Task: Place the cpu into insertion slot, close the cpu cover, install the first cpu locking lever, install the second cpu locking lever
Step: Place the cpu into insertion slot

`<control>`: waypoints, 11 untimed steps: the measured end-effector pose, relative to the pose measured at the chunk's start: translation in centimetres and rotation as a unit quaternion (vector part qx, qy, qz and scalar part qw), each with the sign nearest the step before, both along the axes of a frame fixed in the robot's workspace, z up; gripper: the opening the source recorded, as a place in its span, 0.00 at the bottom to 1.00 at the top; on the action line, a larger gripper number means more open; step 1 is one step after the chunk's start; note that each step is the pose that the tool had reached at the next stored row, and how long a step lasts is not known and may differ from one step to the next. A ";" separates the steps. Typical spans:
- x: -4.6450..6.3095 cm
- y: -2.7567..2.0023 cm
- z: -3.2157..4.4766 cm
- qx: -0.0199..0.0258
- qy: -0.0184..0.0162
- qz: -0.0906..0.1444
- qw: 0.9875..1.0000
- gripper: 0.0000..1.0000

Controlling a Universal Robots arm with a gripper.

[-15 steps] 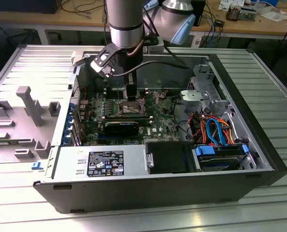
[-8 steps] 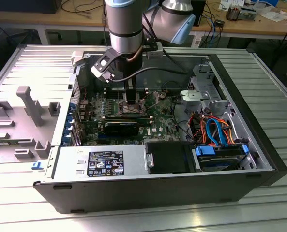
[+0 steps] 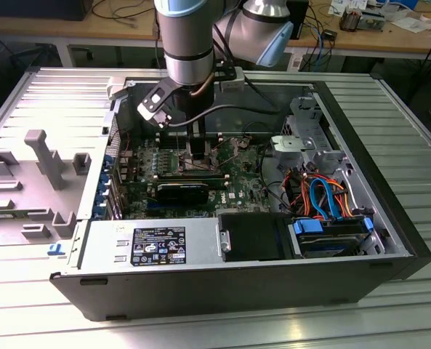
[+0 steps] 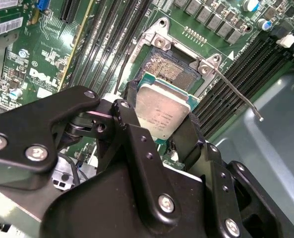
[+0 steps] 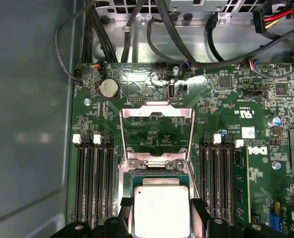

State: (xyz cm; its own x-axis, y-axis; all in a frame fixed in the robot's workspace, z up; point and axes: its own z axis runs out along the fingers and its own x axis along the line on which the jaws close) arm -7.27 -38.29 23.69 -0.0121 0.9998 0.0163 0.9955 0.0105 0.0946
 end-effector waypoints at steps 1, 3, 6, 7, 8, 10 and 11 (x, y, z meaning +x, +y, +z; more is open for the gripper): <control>0.0 0.00 -0.07 0.000 0.000 0.000 1.000 0.54; 0.0 0.00 -0.15 0.001 0.000 0.000 1.000 0.54; 0.0 0.00 -0.22 0.001 0.000 0.000 1.000 0.54; 0.0 0.00 -0.28 0.001 0.000 0.000 1.000 0.54; 0.0 0.00 -0.27 0.001 0.000 0.000 1.000 0.54; 0.0 0.00 -0.28 0.001 0.000 0.000 1.000 0.54; 0.0 0.00 -0.27 0.001 0.000 0.000 1.000 0.54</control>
State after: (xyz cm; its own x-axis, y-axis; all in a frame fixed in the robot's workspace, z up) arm -7.30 -38.29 23.41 -0.0128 0.9998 0.0179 0.9955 0.0111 0.0939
